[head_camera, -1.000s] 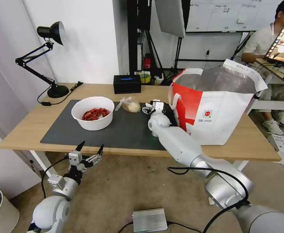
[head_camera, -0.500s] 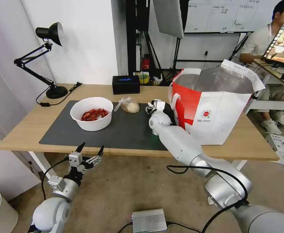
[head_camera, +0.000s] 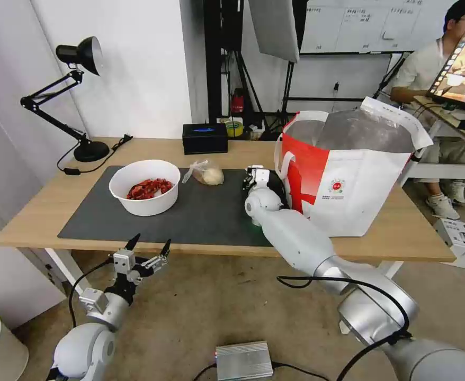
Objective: Pick up the trash from the table and place it into the takeout bag.
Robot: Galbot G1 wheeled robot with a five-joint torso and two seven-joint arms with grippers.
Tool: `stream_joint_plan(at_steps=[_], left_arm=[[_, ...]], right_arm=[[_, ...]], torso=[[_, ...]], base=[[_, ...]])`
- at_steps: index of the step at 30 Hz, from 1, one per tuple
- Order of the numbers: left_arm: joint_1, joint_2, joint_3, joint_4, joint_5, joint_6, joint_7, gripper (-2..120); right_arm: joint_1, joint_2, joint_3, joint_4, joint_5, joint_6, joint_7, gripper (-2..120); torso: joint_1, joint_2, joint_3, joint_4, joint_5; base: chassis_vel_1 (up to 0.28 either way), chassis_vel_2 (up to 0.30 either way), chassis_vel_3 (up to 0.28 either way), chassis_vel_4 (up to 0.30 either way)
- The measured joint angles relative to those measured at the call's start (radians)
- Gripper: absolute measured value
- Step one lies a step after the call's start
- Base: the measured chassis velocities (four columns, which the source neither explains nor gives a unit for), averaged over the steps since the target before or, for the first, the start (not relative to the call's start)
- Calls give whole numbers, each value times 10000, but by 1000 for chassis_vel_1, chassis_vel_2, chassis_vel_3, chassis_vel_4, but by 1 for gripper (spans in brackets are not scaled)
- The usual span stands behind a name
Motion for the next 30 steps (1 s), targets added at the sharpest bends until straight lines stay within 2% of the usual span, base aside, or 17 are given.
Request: stream_joint_plan(at_steps=[10,17,30], left_arm=[[-49,-71,95,105,0,-106,12,100],[-126,-81,143,170,8,-112,15,100],[-110,-113,174,198,20,-126,15,100]], right_arm=[[-111,-181,-121,178,-537,314,-17,0],[-405,-756,-585,1151,-1309,1027,-196,0],[-866,-1495,-935,2219,-2772,2091,-618,0]], torso=[[2,-2,3,-1,2],[3,-3,3,-6,0],[3,-1,0,-7,-2]], base=[[0,0,0,0],[0,0,0,0],[0,0,0,0]])
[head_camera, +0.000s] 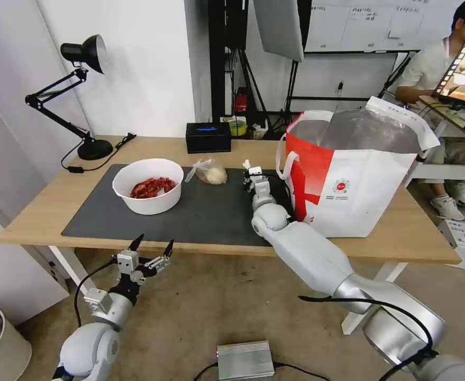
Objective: Pick up the trash from the table and place it into the takeout bag.
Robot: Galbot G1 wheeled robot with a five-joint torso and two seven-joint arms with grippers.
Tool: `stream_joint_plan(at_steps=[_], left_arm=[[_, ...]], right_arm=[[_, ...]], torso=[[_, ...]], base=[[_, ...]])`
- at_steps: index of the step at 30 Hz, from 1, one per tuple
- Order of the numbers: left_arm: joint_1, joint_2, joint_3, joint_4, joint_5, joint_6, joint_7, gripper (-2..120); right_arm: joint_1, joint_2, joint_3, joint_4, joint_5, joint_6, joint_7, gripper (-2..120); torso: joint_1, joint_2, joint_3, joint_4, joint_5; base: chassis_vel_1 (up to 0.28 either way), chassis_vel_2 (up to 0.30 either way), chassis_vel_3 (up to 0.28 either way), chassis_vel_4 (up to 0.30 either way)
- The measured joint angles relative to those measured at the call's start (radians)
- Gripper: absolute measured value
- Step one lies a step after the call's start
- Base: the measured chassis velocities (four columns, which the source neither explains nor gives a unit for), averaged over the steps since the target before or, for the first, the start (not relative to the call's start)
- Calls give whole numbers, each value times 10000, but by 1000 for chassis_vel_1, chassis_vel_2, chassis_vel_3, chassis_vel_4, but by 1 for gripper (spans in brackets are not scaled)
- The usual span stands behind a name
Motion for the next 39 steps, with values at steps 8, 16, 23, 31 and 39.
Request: stream_joint_plan(at_steps=[8,16,23,31,39], left_arm=[[41,27,-56,39,5,-15,1,100],[85,124,-79,47,6,-25,-9,100],[98,188,-18,29,35,-24,-60,100],[205,298,-31,-319,49,78,-117,100],[331,353,-99,-436,205,100,-303,100]], right_arm=[[-388,-735,-423,1266,-696,712,-406,0],[-791,-1591,-399,2550,-1681,1540,-1238,0],[-1455,-2500,150,4051,-2595,2059,-1643,0],[-2711,-3903,1352,5852,-3540,2529,-2024,0],[-4394,-5256,3271,7750,-3947,3162,-2523,0]], torso=[[-1,1,-2,1,0],[-2,2,-1,0,2],[-2,2,-2,1,2],[-2,3,-1,-3,1],[-3,3,-2,-1,2]], base=[[0,0,0,0],[0,0,0,0],[0,0,0,0],[0,0,0,0],[0,0,0,0]])
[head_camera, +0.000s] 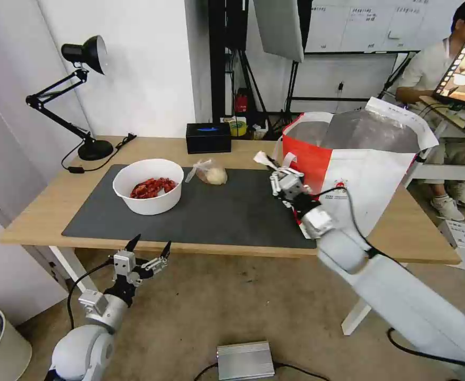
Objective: Pick up the trash from the table and place it into the takeout bag.
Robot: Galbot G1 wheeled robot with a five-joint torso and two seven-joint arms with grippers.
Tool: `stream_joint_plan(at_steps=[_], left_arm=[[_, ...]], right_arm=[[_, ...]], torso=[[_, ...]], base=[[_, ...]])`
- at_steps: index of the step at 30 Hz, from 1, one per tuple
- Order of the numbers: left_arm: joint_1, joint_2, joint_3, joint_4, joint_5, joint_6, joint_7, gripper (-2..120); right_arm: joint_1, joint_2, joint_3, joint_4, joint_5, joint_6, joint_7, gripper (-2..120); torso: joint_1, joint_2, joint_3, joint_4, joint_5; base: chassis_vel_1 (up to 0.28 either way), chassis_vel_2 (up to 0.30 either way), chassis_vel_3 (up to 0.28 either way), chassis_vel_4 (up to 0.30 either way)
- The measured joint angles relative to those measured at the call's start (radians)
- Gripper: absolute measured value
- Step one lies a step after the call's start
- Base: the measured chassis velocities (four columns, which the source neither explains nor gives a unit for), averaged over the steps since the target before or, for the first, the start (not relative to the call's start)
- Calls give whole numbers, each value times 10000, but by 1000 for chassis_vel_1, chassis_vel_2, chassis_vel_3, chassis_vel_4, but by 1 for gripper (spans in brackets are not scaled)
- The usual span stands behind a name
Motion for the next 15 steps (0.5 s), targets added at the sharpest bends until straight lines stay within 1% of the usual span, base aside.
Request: stream_joint_plan(at_steps=[1,4,5,7,8,10,11,14,15], left_arm=[[0,0,0,0,0,0,0,100],[15,-29,-18,-81,24,23,-43,100],[15,-29,-18,-81,24,23,-43,100],[9,-36,-7,-132,30,65,-63,100],[9,-36,-7,-132,30,65,-63,100],[-5,-55,43,-205,34,114,-81,100],[-5,-55,43,-205,34,114,-81,100],[-1,-83,107,-294,42,139,-97,100],[-1,-83,107,-294,42,139,-97,100]], right_arm=[[0,0,0,0,0,0,0,0],[-872,-404,1125,757,-44,181,-110,0],[-872,-404,1125,757,-44,181,-110,0],[-1490,-602,1990,1199,-11,312,-148,0],[-1490,-602,1990,1199,-11,312,-148,0],[-2032,-865,2827,1588,183,424,-151,0],[-2032,-865,2827,1588,183,424,-151,0],[-2267,-1167,3434,1844,570,442,-52,0],[-2267,-1167,3434,1844,570,442,-52,0]], torso=[[0,0,0,0,0],[0,0,0,0,-2],[0,0,0,0,-2],[0,0,0,0,1],[0,0,0,0,1],[0,0,1,-1,1],[0,0,1,-1,1],[0,0,1,-1,0],[0,0,1,-1,0]], base=[[0,0,0,0],[0,0,0,0],[0,0,0,0],[0,0,0,0],[0,0,0,0],[0,0,0,0],[0,0,0,0],[0,0,0,0],[0,0,0,0]])
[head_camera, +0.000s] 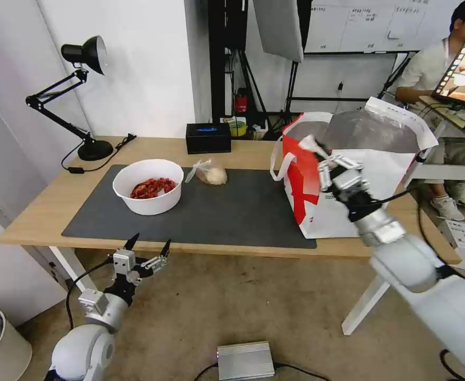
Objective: Pick up the trash from the table and place it into the takeout bag.
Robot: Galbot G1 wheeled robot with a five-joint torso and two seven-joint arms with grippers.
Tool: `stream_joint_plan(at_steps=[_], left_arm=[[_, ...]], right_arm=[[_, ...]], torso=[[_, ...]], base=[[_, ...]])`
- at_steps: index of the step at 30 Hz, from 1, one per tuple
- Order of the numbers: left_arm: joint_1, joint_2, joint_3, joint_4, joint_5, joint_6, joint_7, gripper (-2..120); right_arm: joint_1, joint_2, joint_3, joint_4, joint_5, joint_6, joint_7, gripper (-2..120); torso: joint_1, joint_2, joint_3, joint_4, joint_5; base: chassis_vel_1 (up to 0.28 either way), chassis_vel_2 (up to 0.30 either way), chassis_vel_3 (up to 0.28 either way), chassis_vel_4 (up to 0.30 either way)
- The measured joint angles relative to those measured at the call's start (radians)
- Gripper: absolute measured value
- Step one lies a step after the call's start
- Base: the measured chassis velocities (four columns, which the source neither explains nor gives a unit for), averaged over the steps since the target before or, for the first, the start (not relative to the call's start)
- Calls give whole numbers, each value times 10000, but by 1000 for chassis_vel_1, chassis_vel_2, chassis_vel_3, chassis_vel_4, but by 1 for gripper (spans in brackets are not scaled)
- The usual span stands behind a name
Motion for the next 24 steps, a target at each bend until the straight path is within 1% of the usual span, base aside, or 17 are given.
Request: stream_joint_plan(at_steps=[2,3,5,6,9,11,13,14,15,18,19,20,21,22,23,24], left_arm=[[12,-3,10,-29,6,5,-5,100],[62,-9,22,-131,21,26,-14,100],[163,-2,-37,-324,23,75,-17,100],[163,-2,-37,-324,23,75,-17,100],[270,41,-125,-466,16,97,-19,100],[292,49,-140,-487,14,99,-20,100],[340,66,-170,-542,11,101,-19,100],[348,67,-172,-550,10,102,-19,100],[348,67,-172,-550,10,102,-19,100],[358,66,-159,-603,10,115,-18,100],[358,66,-159,-603,10,115,-18,100],[366,61,-140,-642,11,146,-16,100],[369,58,-127,-673,11,173,-16,100],[369,58,-127,-673,11,173,-16,100],[381,57,-116,-729,13,239,-16,100],[386,57,-111,-751,13,257,-16,100]], right_arm=[[-1,-59,132,34,112,0,46,0],[62,-167,470,57,471,-50,151,0],[236,-294,860,-10,1170,-549,415,0],[236,-294,860,-10,1170,-549,415,0],[521,-502,1091,-154,2137,-1211,664,0],[627,-568,1098,-187,2393,-1385,718,0],[1139,-893,983,-305,3369,-2036,819,0],[1324,-1002,894,-350,3660,-2248,846,0],[1324,-1002,894,-350,3660,-2248,846,0],[2228,-1348,455,-499,4868,-3300,957,0],[2228,-1348,455,-499,4868,-3300,957,0],[2759,-1441,231,-575,5514,-3885,1067,0],[3029,-1485,102,-626,5869,-4205,1129,0],[3029,-1485,102,-626,5869,-4205,1129,0],[3663,-1561,-178,-774,6604,-4936,1293,0],[4000,-1591,-342,-874,7010,-5287,1390,0]], torso=[[1,0,0,2,0],[0,0,1,2,0],[0,-1,0,2,0],[0,-1,0,2,0],[0,-2,0,1,0],[1,-2,0,1,0],[1,-2,1,2,0],[0,-2,1,2,-3],[0,-2,1,2,-3],[1,-2,1,3,-3],[1,-2,1,3,-3],[1,-2,0,2,-3],[1,-2,1,3,-3],[1,-2,1,3,-3],[1,-2,1,3,-2],[1,-2,1,3,-3]], base=[[0,0,0,0],[0,0,0,0],[0,0,0,0],[0,0,0,0],[0,0,0,0],[0,0,0,0],[0,0,0,0],[0,0,0,0],[0,0,0,0],[0,0,0,0],[0,0,0,0],[0,0,0,0],[0,0,0,0],[0,0,0,0],[0,0,0,0],[0,0,0,0]])
